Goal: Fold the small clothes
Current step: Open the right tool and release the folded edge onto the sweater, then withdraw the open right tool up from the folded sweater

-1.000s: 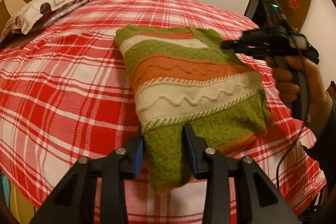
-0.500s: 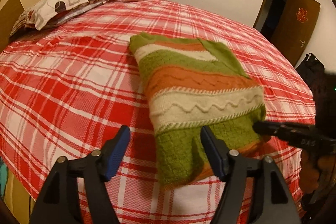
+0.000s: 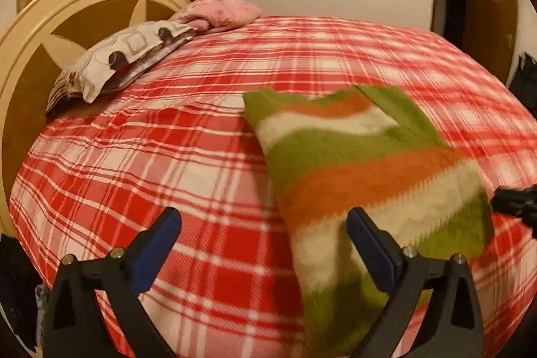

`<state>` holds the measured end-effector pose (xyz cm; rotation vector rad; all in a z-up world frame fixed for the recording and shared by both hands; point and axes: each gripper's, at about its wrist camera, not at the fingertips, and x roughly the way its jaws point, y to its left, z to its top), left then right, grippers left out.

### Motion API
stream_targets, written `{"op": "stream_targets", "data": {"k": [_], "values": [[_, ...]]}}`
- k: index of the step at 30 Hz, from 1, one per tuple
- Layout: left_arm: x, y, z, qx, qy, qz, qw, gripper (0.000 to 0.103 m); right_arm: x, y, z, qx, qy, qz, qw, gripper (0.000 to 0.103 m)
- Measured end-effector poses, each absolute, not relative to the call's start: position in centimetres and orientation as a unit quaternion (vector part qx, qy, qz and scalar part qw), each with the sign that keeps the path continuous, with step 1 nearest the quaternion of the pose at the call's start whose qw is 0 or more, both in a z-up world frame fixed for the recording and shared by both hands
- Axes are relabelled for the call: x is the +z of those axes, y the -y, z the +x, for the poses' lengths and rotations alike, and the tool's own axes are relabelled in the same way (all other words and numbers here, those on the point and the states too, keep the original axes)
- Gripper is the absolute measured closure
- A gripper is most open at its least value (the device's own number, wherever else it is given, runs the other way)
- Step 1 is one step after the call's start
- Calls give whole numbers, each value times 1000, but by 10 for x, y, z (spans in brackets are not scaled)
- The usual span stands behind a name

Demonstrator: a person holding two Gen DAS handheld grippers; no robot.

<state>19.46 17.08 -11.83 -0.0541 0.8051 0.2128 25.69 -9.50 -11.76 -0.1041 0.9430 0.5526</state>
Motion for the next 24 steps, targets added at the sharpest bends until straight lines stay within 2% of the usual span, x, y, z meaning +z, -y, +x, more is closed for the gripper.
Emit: {"op": "stream_targets", "data": {"k": [1, 2, 7, 11, 14, 20, 24], "values": [[-118, -173, 198, 100, -392, -34, 914, 2, -109, 92, 260, 265, -434, -49, 860, 69], [-118, -175, 203, 99, -395, -41, 913, 2, -104, 88, 266, 281, -429, -38, 858, 66], [-132, -175, 227, 100, -417, -47, 902, 1, -110, 48, 300, 343, -442, -24, 829, 66], [-144, -173, 235, 93, -428, -49, 898, 0, -151, 36, 319, 272, -492, -72, 824, 66], [-151, -171, 242, 82, -434, -56, 896, 0, -162, 43, 321, 254, -488, -86, 831, 66], [-164, -167, 253, 70, -430, -70, 897, 0, -177, 57, 337, 256, -516, -13, 817, 59], [-152, -174, 240, 75, -432, -93, 894, 0, -168, 69, 329, 260, -503, 16, 824, 55]]}}
